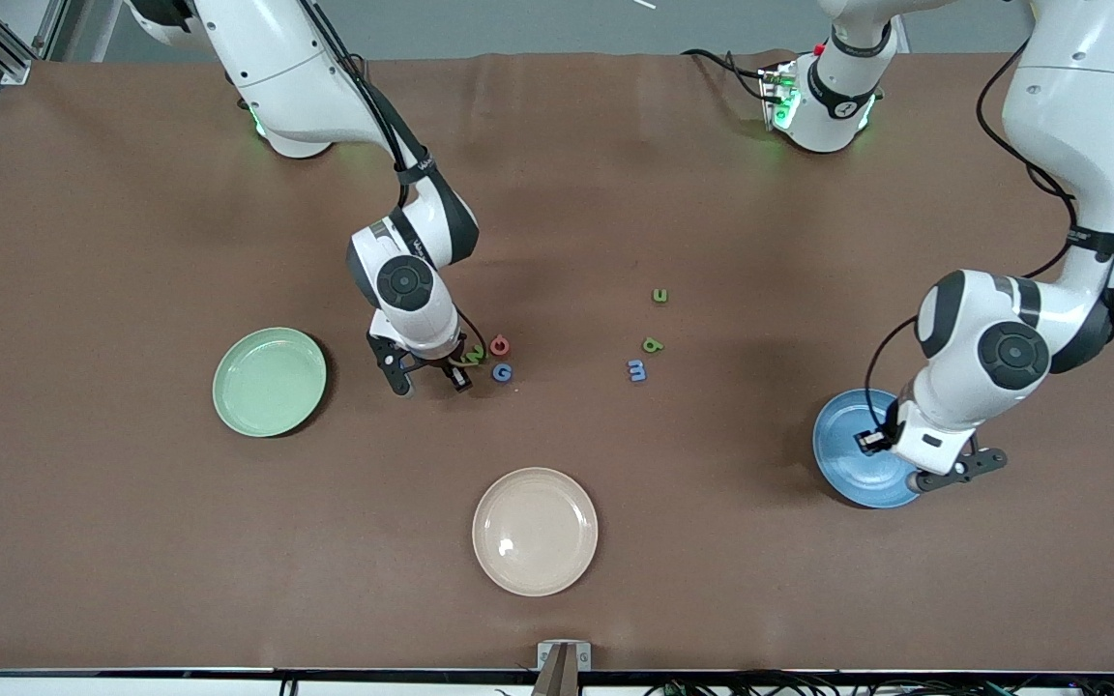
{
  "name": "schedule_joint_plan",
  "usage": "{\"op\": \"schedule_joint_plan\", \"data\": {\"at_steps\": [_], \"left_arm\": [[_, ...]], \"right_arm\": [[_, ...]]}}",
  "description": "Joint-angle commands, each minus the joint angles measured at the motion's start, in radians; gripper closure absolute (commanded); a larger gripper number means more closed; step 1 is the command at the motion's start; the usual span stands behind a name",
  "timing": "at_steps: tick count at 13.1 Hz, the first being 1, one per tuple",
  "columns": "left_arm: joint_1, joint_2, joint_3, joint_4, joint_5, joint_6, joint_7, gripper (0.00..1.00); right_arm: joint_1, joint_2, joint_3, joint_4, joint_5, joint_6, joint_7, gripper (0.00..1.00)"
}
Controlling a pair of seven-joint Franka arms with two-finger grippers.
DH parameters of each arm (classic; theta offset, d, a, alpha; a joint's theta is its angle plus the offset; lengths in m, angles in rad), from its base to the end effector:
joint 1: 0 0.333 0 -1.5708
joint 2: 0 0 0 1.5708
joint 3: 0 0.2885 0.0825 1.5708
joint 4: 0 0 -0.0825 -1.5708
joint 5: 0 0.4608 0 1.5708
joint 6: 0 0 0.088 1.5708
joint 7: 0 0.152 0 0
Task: Sort upper and lower case letters into plates
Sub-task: 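Carry the x to the blue plate while the right gripper grasps green B, then release the x in the blue plate while the right gripper drops B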
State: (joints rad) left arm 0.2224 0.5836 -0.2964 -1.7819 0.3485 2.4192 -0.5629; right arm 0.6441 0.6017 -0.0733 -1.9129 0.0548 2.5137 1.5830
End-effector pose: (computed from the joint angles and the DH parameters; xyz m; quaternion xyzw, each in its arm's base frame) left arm 0.7105 -0.0410 0.1268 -0.9877 -0.1442 -0.0560 0.0243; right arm 0.5540 0.3529 0.0483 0.8669 -0.4985 0.0044 0.0016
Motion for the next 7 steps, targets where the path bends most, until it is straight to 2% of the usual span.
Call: {"op": "schedule_joint_plan", "data": {"at_steps": [1,2,3,5,7], "left_arm": [[0.043,0.062,-0.01,0.013,0.061,0.049,0.001,0.35],[0.046,0.059,-0.01,0.012,0.07,0.049,0.001,0.04],[0.043,0.049,-0.01,0.007,0.072,0.046,0.003,0.0],[0.029,0.015,-0.041,0.003,0.061,0.026,-0.018,0.0],[0.032,-0.004,-0.143,0.009,0.058,-0.06,-0.02,0.0]], "right_arm": [[0.008,0.007,-0.01,-0.005,-0.001,-0.009,-0.007,1.0],[0.0,-0.002,-0.01,-0.005,-0.001,-0.021,-0.049,1.0],[-0.014,-0.017,-0.013,-0.003,-0.001,-0.05,-0.087,1.0],[-0.088,-0.098,-0.013,-0.005,-0.001,-0.163,-0.225,1.0],[-0.161,-0.164,-0.013,-0.011,-0.001,-0.251,-0.377,1.0]]}}
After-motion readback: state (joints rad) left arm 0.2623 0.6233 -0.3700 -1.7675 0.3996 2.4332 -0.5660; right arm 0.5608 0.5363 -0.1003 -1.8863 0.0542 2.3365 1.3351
